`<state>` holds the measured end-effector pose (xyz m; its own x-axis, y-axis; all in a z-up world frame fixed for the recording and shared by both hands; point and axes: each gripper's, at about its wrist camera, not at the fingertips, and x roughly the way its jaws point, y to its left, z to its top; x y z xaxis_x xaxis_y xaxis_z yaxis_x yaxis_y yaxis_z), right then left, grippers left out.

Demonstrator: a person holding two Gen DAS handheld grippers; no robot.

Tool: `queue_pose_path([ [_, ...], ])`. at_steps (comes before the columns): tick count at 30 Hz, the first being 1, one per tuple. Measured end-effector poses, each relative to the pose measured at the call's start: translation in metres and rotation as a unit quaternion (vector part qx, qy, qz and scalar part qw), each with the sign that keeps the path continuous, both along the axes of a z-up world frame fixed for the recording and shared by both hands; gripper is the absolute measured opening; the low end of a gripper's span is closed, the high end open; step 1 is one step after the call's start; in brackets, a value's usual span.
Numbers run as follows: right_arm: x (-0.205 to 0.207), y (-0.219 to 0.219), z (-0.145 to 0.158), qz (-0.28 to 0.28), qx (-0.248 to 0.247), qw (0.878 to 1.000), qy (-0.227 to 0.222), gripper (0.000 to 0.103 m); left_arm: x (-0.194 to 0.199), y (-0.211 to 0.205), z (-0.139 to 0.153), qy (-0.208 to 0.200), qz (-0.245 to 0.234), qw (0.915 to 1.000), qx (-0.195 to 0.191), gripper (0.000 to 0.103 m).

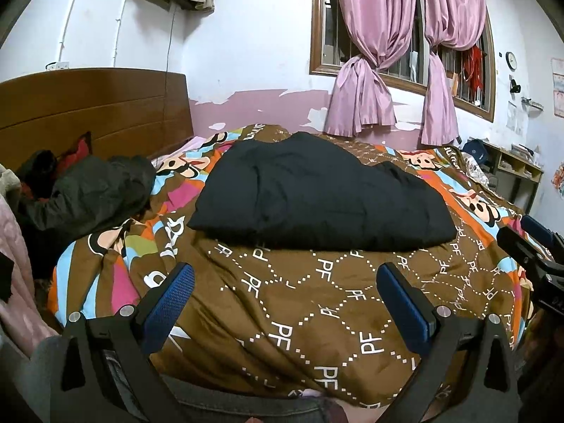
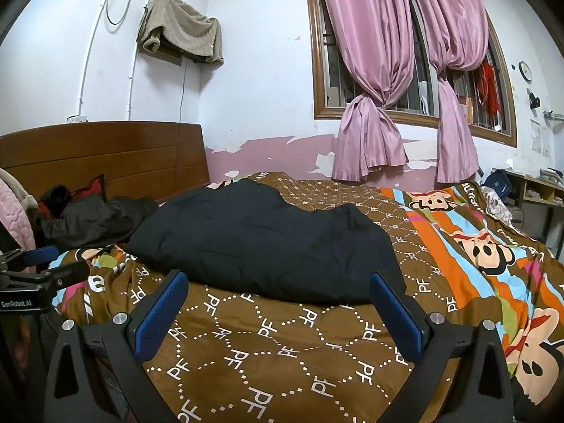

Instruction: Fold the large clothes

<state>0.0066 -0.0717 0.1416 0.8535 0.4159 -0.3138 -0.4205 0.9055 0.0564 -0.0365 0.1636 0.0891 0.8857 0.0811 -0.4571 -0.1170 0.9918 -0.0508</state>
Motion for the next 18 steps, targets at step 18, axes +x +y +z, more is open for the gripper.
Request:
queue_pose_path([
  [18,0.0004,-0.0009,0.0005,0.000,0.000,1.000,0.001,0.103,-0.0013,-0.0023,-0.0004,0.000,0.000,1.0000,0.001,0.101],
])
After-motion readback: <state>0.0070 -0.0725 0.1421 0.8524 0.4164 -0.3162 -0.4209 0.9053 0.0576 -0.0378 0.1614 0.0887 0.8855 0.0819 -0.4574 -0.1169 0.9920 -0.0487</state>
